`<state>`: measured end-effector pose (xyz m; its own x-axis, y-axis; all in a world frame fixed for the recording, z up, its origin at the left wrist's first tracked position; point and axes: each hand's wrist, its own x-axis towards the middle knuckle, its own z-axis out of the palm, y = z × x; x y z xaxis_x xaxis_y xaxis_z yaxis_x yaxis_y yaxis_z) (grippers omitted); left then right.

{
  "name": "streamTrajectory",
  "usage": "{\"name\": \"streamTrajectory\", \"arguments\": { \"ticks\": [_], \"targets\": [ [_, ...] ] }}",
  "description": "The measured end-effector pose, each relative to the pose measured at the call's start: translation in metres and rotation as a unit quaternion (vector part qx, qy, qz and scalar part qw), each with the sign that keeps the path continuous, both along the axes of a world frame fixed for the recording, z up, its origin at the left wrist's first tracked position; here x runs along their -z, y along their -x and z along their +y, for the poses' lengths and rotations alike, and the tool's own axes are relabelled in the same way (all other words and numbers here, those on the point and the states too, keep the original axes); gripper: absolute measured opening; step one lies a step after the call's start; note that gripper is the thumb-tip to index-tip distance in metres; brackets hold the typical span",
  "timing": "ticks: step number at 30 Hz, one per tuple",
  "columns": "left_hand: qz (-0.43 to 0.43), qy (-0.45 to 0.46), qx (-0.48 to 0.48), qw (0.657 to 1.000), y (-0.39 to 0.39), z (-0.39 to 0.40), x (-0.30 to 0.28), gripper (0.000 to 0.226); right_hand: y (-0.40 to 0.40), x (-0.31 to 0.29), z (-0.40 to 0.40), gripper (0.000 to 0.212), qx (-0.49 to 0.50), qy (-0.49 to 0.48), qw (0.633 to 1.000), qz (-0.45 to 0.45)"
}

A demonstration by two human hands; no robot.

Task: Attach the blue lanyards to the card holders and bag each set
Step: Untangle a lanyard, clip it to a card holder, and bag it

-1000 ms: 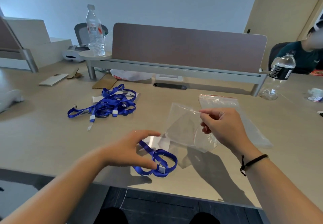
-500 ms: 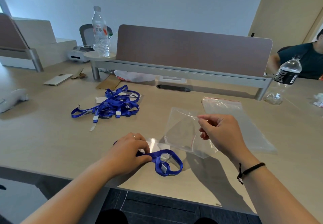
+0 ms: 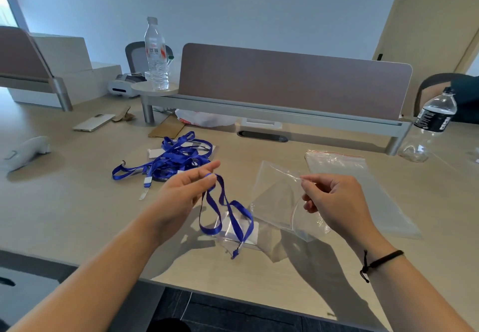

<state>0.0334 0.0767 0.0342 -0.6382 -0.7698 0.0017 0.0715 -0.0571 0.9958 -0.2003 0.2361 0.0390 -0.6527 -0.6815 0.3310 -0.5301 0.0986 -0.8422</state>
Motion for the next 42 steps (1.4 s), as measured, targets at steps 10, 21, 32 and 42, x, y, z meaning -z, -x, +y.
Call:
{"name": "streamTrajectory", "arguments": {
  "ticks": [10,21,32,42],
  "targets": [
    [-0.051,0.159,-0.055,0.984,0.019,0.004,-0.002,0.009,0.003,0.000,0.000,0.016,0.001,-0.001,1.000,0.002],
    [-0.415,0.477,0.285,0.721,0.005,-0.009,0.037,0.045,0.010,0.003,-0.002,0.014,-0.005,0.010,1.000,-0.013],
    [-0.406,0.603,0.185,0.662,-0.005,-0.008,0.035,0.039,-0.005,-0.001,-0.004,0.013,-0.013,-0.015,1.000,0.002],
    [-0.366,0.473,0.119,0.793,-0.010,0.000,0.046,0.035,-0.019,-0.004,-0.004,0.016,-0.015,-0.046,0.998,0.027]
  ]
}}
